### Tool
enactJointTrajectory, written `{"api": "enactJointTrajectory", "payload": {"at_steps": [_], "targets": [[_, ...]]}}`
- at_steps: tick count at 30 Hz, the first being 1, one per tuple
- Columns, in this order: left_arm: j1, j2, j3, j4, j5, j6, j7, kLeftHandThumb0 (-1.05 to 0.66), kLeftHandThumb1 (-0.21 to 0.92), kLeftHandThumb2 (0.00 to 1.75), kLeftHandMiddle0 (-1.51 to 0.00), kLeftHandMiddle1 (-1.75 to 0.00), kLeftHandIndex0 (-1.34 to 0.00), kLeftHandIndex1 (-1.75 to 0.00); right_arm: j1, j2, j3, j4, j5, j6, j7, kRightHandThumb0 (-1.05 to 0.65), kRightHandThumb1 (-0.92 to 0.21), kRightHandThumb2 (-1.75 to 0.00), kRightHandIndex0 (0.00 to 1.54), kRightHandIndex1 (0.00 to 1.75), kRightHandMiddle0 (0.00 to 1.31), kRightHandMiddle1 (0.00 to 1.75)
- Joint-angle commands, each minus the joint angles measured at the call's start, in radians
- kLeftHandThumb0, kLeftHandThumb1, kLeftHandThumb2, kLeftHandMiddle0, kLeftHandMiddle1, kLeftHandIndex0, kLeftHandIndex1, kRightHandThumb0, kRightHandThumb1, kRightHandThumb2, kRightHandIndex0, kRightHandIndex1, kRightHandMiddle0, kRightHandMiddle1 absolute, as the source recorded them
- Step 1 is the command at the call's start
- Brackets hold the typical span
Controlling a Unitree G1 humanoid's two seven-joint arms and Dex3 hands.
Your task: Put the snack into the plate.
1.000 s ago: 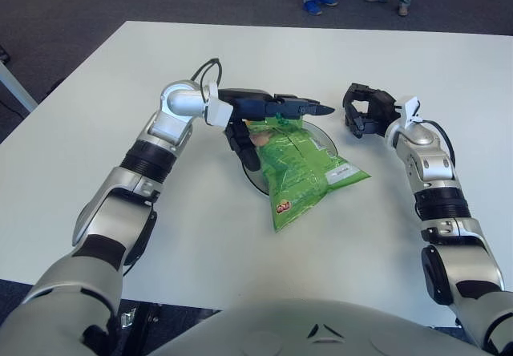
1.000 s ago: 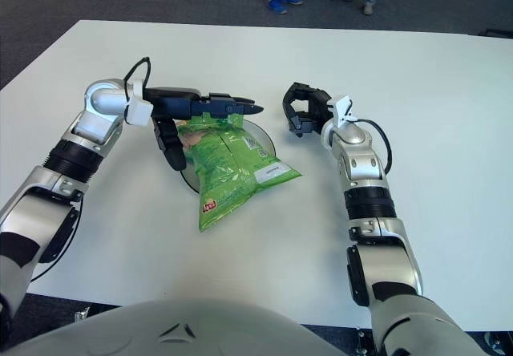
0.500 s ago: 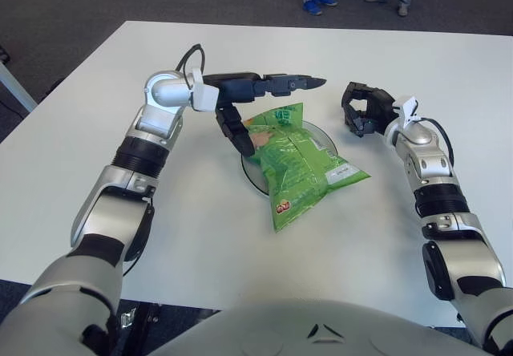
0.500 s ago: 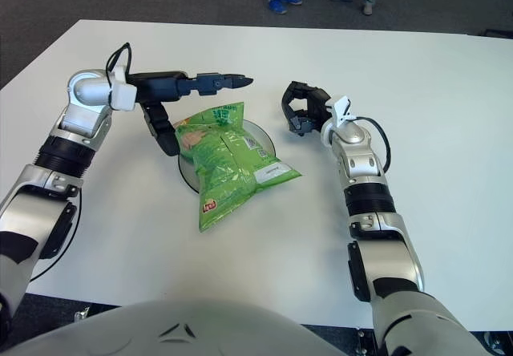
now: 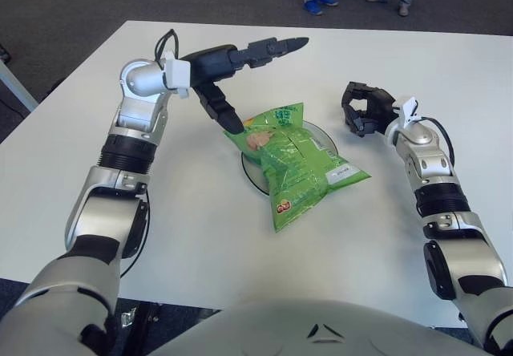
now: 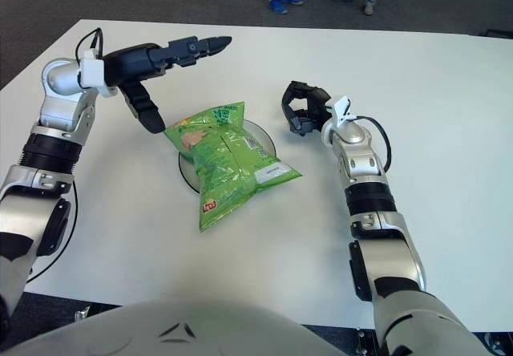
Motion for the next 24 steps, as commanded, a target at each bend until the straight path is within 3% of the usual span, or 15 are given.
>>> {"api": "enactJointTrajectory", "payload": {"at_steps": [1,5,8,13,17,20,24], "targets": [[0.025,0.017,0.022,-0.025,0.050,0.009,0.064,-0.78,0.65,0.36,0.00,0.00,0.00,0.00,0.074,0.007,0.035,0.062,-0.046,0.057,0.005,-0.44,-0.44,-1.17,1.25,1.75,0.52,1.75],[0.040,0.024,0.046,-0.016,0.128,-0.045,0.148,-0.78,0.58,0.51,0.00,0.00,0.00,0.00,0.070,0.007,0.033,0.073,-0.043,0.055,0.006,-0.44,-0.44,-1.17,1.25,1.75,0.52,1.75],[0.042,0.044,0.074,0.084,0.183,-0.144,0.209,-0.81,0.59,0.54,0.00,0.00,0.00,0.00,0.068,0.008,0.033,0.079,-0.044,0.054,0.003,-0.44,-0.44,-1.17,1.26,1.75,0.52,1.75],[0.007,0.051,0.098,0.292,0.289,-0.284,0.354,-0.93,0.72,0.44,0.00,0.00,0.00,0.00,0.065,0.008,0.033,0.084,-0.046,0.051,-0.001,-0.44,-0.44,-1.17,1.26,1.75,0.52,1.75],[-0.021,0.039,0.104,0.447,0.313,-0.332,0.426,-1.01,0.87,0.29,0.00,0.00,0.00,0.00,0.065,0.007,0.034,0.089,-0.046,0.044,0.000,-0.44,-0.44,-1.17,1.26,1.75,0.52,1.75],[-0.030,0.015,0.132,0.561,0.253,-0.297,0.417,-1.04,0.90,0.31,0.00,0.00,0.00,0.00,0.063,0.006,0.035,0.096,-0.047,0.038,0.001,-0.44,-0.44,-1.17,1.26,1.75,0.52,1.75],[-0.047,-0.053,0.206,0.670,0.097,-0.178,0.323,-1.04,0.92,0.54,-0.01,0.00,0.00,0.00,0.063,0.006,0.036,0.103,-0.048,0.034,-0.002,-0.44,-0.44,-1.17,1.26,1.75,0.52,1.75]]}}
